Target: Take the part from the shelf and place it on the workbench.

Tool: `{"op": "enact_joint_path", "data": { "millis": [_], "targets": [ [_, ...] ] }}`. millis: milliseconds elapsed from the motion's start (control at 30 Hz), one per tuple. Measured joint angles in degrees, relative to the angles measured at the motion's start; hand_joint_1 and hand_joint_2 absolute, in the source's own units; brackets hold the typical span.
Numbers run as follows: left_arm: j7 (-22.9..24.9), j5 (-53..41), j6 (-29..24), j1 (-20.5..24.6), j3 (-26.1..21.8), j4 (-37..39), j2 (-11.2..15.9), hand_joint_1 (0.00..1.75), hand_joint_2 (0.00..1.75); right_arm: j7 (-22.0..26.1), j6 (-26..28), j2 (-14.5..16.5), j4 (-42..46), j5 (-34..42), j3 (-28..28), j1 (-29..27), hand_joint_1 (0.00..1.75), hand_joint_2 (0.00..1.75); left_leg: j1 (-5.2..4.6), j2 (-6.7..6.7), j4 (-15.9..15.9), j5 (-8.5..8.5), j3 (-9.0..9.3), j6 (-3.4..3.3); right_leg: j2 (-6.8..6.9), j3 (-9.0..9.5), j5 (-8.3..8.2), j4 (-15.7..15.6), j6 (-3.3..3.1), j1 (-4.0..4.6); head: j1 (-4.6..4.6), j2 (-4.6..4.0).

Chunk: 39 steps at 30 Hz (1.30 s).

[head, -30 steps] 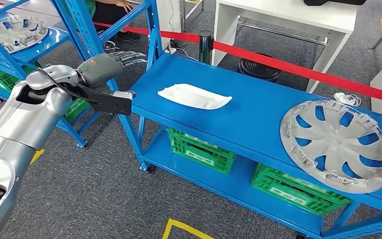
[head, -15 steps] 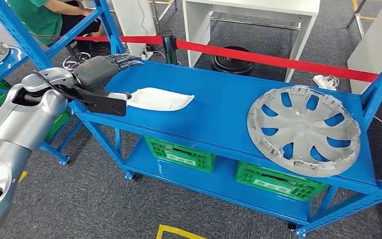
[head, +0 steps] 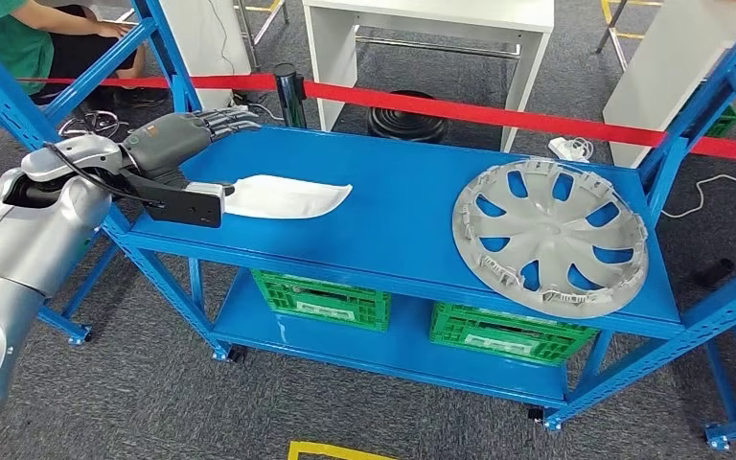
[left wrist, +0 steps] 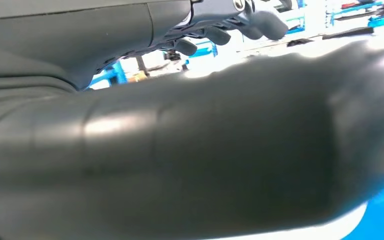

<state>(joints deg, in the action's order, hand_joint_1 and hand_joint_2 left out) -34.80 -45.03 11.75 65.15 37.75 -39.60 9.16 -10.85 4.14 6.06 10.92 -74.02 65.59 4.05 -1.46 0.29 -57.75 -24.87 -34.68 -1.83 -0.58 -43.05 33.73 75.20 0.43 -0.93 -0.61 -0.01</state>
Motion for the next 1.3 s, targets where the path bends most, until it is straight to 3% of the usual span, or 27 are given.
{"op": "enact_joint_path", "data": {
  "millis": [33, 133, 200, 333, 400, 467, 500, 533, 567, 633, 700, 800, 867, 967, 1000, 1033, 1067, 1133, 1200, 1300],
  "targets": [
    [0.0, 0.1, 0.0, 0.0, 0.0, 0.0, 0.1, 0.0, 0.0, 0.0, 0.0, -0.1, 0.0, 0.1, 0.0, 0.0, 0.0, 0.0, 0.06, 0.36, -0.3, -0.14, -0.12, 0.07, 0.15, 0.23, -0.83, -0.4, 0.18, -0.07, 0.01, 0.0],
    [0.0, 0.2, 0.0, 0.0, 0.1, 0.0, 0.4, 0.0, 0.0, -0.1, 0.1, -0.4, -0.1, 0.1, 0.0, 0.0, 0.0, 0.0, 0.16, 1.1, -1.5, -0.86, -0.43, 0.8, 0.86, 5.39, -5.3, -10.3, 0.47, -0.28, 0.01, -0.01],
    [0.2, 0.5, 0.0, 0.2, 0.2, 0.0, 0.7, 0.0, 0.0, -0.1, 0.7, -0.5, -0.2, 0.1, 0.0, 0.1, 0.0, 0.0, 0.02, 1.38, -2.2, -1.26, -0.66, 1.4, 0.95, 7.02, -5.9, -13.5, -0.26, -0.17, -0.03, 0.0],
    [0.4, 1.0, 0.0, 0.4, 0.6, 0.0, 1.2, 0.0, 0.0, -0.3, 1.7, -0.4, -0.3, -0.1, -0.1, 0.1, 0.0, 0.0, 0.07, 1.11, -3.2, -2.04, -1.11, 2.51, 0.64, 6.97, -6.28, -13.7, -1.82, -0.25, -0.16, -0.01],
    [0.4, 1.3, 0.0, 0.5, 0.7, 0.0, 1.7, 0.0, 0.0, -0.3, 2.0, -0.3, -0.3, -0.3, -0.3, 0.2, 0.0, 0.0, 0.41, 0.42, -7.8, -5.0, -3.15, 3.33, 0.58, 6.94, -6.49, -13.8, -2.27, -0.5, -0.33, 0.0],
    [0.4, 1.7, -0.1, 0.4, 0.9, 0.1, 2.2, 0.0, 0.0, -0.3, 2.2, -0.3, -0.3, -0.5, -0.4, 0.2, 0.0, 0.0, 0.8, 0.12, -15.2, -8.48, -6.37, 3.89, 0.48, 6.79, -6.56, -13.8, -2.42, -0.53, -0.41, -0.01],
    [0.4, 1.9, -0.2, 0.1, 1.1, 0.1, 2.4, 0.0, 0.0, -0.3, 2.2, -0.3, -0.3, -0.5, -0.5, 0.1, 0.0, 0.0, 0.94, 0.1, -17.6, -9.21, -7.43, 4.01, 0.42, 6.74, -6.58, -13.8, -2.43, -0.54, -0.42, -0.01],
    [0.4, 2.0, -0.2, 0.0, 1.2, 0.2, 2.5, 0.0, 0.0, -0.3, 2.1, -0.3, -0.3, -0.5, -0.5, 0.1, 0.0, 0.0, 1.05, 0.09, -18.0, -8.82, -7.51, 4.02, 0.38, 6.72, -6.61, -13.8, -2.43, -0.55, -0.41, -0.01],
    [0.4, 2.2, -0.4, -0.2, 1.4, 0.1, 2.7, 0.0, 0.0, -0.3, 2.1, -0.3, -0.3, -0.6, -0.6, 0.1, 0.0, 0.0, 1.11, 0.07, -16.1, -7.44, -6.45, 3.93, 0.33, 6.74, -6.63, -13.8, -2.39, -0.56, -0.4, 0.0],
    [0.5, 2.6, -0.6, -0.2, 1.5, -0.1, 3.0, 0.0, 0.0, -0.3, 1.8, -0.3, -0.3, -0.7, -0.7, 0.2, 0.0, 0.0, 1.14, -0.39, -8.4, -4.03, -2.38, 3.59, 0.15, 6.78, -6.72, -13.8, -2.21, -0.58, -0.39, 0.0],
    [0.8, 2.8, -0.8, -0.2, 1.6, -0.3, 3.2, 0.0, 0.0, -0.3, 1.3, -0.3, -0.3, -0.9, -0.9, 0.3, 0.0, 0.0, 0.92, -1.0, -2.9, -2.57, 0.48, 3.23, -0.15, 6.64, -6.9, -13.8, -1.64, -0.6, -0.38, 0.0],
    [1.2, 3.0, -0.9, -0.3, 1.7, -0.6, 3.3, 0.0, 0.0, -0.2, 1.1, -0.3, -0.3, -1.0, -1.3, 0.3, 0.0, 0.0, 0.73, -0.67, -1.4, -2.22, 1.07, 2.44, -0.62, 6.53, -7.3, -14.4, -0.46, -0.69, -0.36, -0.01],
    [1.3, 3.1, -1.0, -0.3, 1.9, -0.8, 3.1, 0.0, 0.0, -0.2, 1.4, -0.2, -0.4, -1.1, -1.4, 0.3, 0.0, 0.0, 0.96, 0.06, -0.6, -1.66, 1.28, 1.57, -0.43, 5.91, -6.3, -13.1, 0.07, -0.58, -0.32, -0.01],
    [1.6, 3.1, -1.1, -0.6, 2.1, -0.9, 2.9, 0.0, 0.0, -0.2, 2.0, -0.2, -0.4, -1.0, -1.5, 0.3, 0.0, 0.0, 0.92, 1.24, -0.3, -1.46, 1.21, 0.81, 0.03, 1.43, -1.35, -3.6, 0.44, -0.39, -0.22, -0.01],
    [1.7, 3.1, -1.2, -0.9, 2.2, -0.8, 2.7, 0.0, 0.0, -0.2, 2.2, -0.2, -0.4, -1.0, -1.5, 0.3, 0.0, 0.0, 0.86, 1.63, -0.4, -1.52, 1.15, 0.72, 0.05, -0.02, -0.37, -0.5, 0.52, -0.35, -0.22, -0.01],
    [1.8, 3.1, -1.2, -1.1, 2.3, -0.8, 2.6, 0.0, 0.0, -0.2, 2.3, -0.2, -0.4, -1.0, -1.5, 0.2, 0.0, 0.0, 0.82, 2.03, -0.5, -1.6, 1.13, 0.66, 0.11, -0.6, -0.44, 0.7, 0.55, -0.31, -0.21, -0.01],
    [1.9, 3.1, -1.2, -1.3, 2.4, -0.8, 2.4, 0.0, 0.0, -0.2, 2.3, -0.2, -0.4, -1.0, -1.5, 0.2, 0.0, 0.0, 0.8, 2.44, -0.7, -1.71, 1.12, 0.66, 0.28, -0.04, -1.56, -0.4, 0.54, -0.27, -0.21, -0.01],
    [2.1, 3.1, -1.4, -1.4, 2.6, -0.8, 2.2, 0.0, 0.0, -0.2, 2.5, -0.3, -0.5, -0.9, -1.5, 0.3, 0.0, 0.0, 0.79, 3.06, -1.2, -2.11, 1.1, 1.0, 1.18, 3.62, -4.93, -7.7, 0.36, -0.2, -0.21, 0.0],
    [2.4, 3.0, -1.4, -1.4, 2.6, -0.8, 2.2, 0.0, 0.0, -0.1, 2.9, -0.3, -0.5, -0.7, -1.5, 0.3, 0.0, 0.0, 0.57, 3.45, -1.8, -2.58, 0.95, 1.64, 1.76, 6.42, -6.67, -13.4, -0.19, -0.07, -0.27, -0.01],
    [3.9, 2.2, -1.5, -1.3, 2.9, -0.6, 1.7, 0.0, 0.0, -0.2, 3.0, -0.1, -0.5, 0.0, -1.4, 0.2, 0.0, 0.0, 0.23, 3.64, -1.9, -2.76, 0.88, 1.42, 1.46, 6.83, -6.94, -14.4, -0.68, -0.05, -0.28, -0.01]
  ]
}}
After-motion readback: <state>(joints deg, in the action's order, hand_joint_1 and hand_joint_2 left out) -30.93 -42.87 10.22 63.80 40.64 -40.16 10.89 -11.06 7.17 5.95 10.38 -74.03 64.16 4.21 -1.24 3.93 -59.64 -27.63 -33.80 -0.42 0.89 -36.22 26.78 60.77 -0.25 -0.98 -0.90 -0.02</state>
